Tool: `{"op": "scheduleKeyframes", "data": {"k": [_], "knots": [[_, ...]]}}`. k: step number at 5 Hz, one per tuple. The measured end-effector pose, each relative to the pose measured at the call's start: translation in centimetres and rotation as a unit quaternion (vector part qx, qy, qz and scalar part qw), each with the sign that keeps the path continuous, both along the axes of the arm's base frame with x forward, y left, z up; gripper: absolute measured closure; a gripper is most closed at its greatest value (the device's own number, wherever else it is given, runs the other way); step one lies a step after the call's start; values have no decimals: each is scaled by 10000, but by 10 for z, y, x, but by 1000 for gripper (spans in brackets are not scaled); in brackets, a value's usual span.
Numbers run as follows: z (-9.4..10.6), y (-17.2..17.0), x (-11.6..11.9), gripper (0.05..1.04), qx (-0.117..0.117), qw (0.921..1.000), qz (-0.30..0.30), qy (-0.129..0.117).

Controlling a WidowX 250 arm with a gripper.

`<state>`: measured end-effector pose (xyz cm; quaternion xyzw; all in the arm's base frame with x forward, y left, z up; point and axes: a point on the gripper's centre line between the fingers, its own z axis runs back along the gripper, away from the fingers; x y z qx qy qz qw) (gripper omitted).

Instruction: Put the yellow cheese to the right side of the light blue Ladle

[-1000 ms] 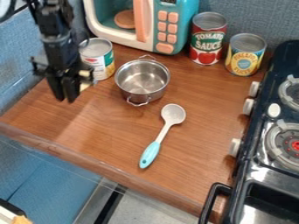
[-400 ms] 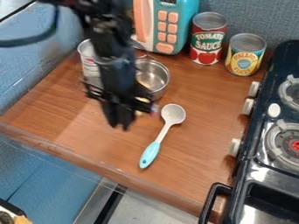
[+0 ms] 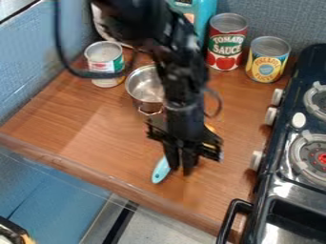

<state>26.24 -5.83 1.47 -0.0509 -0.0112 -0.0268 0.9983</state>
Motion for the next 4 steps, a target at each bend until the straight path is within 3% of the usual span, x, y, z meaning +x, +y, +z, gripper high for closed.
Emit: {"op": "scheduleKeyframes", "data": {"k": [1,2,3,4], "knots": [[-19,-14,10,878,28,10000,-63,50],[-21,-15,17,916,114,9998,-136,-31],[-21,-13,7,875,103,9998,-134,-100],[-17,-8,1,656,27,10000,-19,-83]]}}
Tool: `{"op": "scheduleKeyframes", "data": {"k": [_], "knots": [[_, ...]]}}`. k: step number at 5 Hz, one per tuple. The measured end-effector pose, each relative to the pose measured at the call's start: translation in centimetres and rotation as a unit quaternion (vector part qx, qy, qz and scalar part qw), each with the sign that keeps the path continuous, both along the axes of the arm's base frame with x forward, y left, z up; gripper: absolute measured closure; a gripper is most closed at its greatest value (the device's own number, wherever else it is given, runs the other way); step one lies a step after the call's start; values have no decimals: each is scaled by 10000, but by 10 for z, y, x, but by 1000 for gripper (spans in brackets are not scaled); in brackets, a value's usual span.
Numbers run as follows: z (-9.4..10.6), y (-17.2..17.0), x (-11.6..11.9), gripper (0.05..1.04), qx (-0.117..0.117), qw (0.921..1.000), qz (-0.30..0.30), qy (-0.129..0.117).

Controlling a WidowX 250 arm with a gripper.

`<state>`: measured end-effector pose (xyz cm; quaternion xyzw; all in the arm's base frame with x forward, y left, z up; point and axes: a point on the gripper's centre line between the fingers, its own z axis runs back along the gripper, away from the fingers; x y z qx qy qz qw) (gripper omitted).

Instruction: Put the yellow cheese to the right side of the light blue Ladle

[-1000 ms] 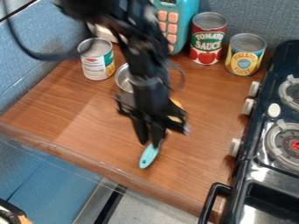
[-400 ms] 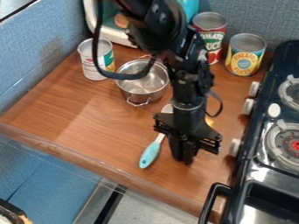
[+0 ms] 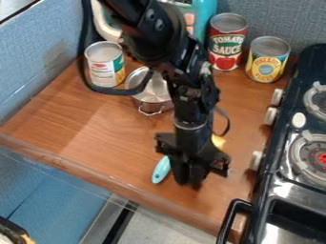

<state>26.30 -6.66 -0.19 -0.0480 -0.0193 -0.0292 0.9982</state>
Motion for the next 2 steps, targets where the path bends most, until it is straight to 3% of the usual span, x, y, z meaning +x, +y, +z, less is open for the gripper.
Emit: {"op": "scheduleKeyframes", "data": {"k": [2], "knots": [[50,3,6,93,-8,9990,-52,-448]]}}
